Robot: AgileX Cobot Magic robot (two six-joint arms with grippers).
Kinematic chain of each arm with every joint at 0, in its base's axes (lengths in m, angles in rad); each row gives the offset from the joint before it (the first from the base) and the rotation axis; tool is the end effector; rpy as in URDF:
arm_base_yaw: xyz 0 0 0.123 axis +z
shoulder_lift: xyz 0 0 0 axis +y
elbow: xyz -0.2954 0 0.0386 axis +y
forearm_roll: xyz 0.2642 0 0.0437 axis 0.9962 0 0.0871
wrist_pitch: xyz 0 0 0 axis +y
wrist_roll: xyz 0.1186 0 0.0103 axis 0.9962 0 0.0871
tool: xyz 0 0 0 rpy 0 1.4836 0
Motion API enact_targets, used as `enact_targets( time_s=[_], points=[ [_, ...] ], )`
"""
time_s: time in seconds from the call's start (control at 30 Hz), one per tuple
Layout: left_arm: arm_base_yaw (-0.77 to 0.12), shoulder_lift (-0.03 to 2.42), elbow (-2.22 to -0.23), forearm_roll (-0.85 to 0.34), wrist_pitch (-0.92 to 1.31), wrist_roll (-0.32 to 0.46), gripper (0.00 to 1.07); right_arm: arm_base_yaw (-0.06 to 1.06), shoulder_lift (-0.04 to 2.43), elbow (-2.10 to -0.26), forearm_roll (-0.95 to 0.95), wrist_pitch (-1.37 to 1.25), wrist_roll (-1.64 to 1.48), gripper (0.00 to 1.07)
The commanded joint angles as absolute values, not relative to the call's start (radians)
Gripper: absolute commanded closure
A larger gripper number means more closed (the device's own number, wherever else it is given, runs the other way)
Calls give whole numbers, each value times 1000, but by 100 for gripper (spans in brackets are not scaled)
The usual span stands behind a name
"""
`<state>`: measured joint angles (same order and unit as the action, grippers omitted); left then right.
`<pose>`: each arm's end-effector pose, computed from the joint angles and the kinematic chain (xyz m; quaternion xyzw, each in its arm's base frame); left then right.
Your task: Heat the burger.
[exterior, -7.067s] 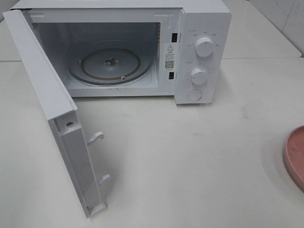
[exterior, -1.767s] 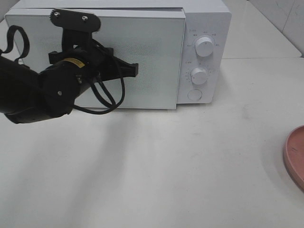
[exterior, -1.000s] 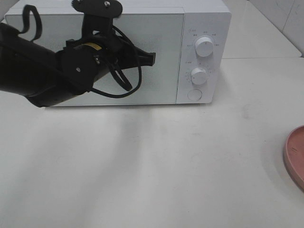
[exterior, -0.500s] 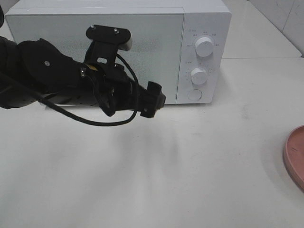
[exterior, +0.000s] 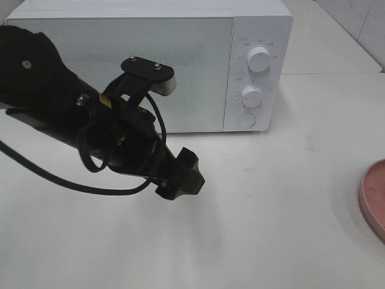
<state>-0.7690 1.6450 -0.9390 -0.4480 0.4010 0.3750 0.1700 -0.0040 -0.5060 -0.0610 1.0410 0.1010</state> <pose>0.2409 -0.2612 0.1788 0.3622 0.8827 -0.1883 0.2329 0.0218 -0.0026 0.2765 -0.0281 0.8445 0.0419 0.5331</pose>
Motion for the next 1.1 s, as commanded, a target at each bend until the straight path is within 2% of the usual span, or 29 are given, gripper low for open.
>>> enact_targets(
  time_s=[0.03,0.07,0.1,0.13,0.17,0.2,0.23,0.27,0.3,0.47,0.5,0.53,0.57,0.63,0.73,0.77,0.83,0.87,0.9,0.93,1.0,1.1],
  points=[
    [-772,1594,-937,-313,485,258,3,164,-31,-507,-65,1038,92,31],
    [-772,1554,-937,-201,565,167,3,164,-31,-507,-65,1038,92,31],
    [-772,1534,-937,-153,610,122,3,164,-31,-507,-65,1038,92,31],
    [-772,1534,-937,-153,610,122,3,164,-31,-507,-65,1038,92,31],
    [-772,1502,-937,-73,697,48,3,164,-31,-507,-65,1038,92,31],
    [-772,1487,-937,-36,739,15,3,164,-31,-507,-65,1038,92,31],
    [-772,1487,-937,-36,739,15,3,164,-31,-507,-65,1038,92,31],
    [-772,1463,-937,19,801,-30,3,164,-31,-507,-65,1038,92,31],
    [-772,1463,-937,19,801,-30,3,164,-31,-507,-65,1038,92,31],
    [-746,1413,-937,115,915,-141,3,164,-31,-507,-65,1038,92,31],
    [-746,1413,-937,115,915,-141,3,164,-31,-507,-65,1038,92,31],
    [-686,1403,-937,105,943,-147,3,164,-31,-507,-65,1038,92,31],
    [-686,1403,-937,105,943,-147,3,164,-31,-507,-65,1038,92,31],
    [-508,1393,-937,57,1001,-101,3,164,-31,-507,-65,1038,92,31],
    [-460,1392,-937,38,1019,-76,3,164,-31,-507,-65,1038,92,31],
    [-377,1387,-937,0,1056,-27,3,164,-31,-507,-65,1038,92,31],
    [-342,1384,-937,-11,1073,-11,3,164,-31,-507,-65,1038,92,31],
    [-266,1374,-937,-33,1116,16,3,164,-31,-507,-65,1038,92,31],
    [-235,1366,-936,-35,1135,20,3,164,-31,-507,-65,1038,92,31],
    [-235,1366,-936,-35,1135,20,3,164,-31,-507,-65,1038,92,31],
    [-165,1308,-925,-39,1163,19,3,164,-31,-507,-65,1038,92,31],
    [-158,1291,-918,-36,1169,19,3,164,-31,-507,-65,1038,92,31]
  ],
)
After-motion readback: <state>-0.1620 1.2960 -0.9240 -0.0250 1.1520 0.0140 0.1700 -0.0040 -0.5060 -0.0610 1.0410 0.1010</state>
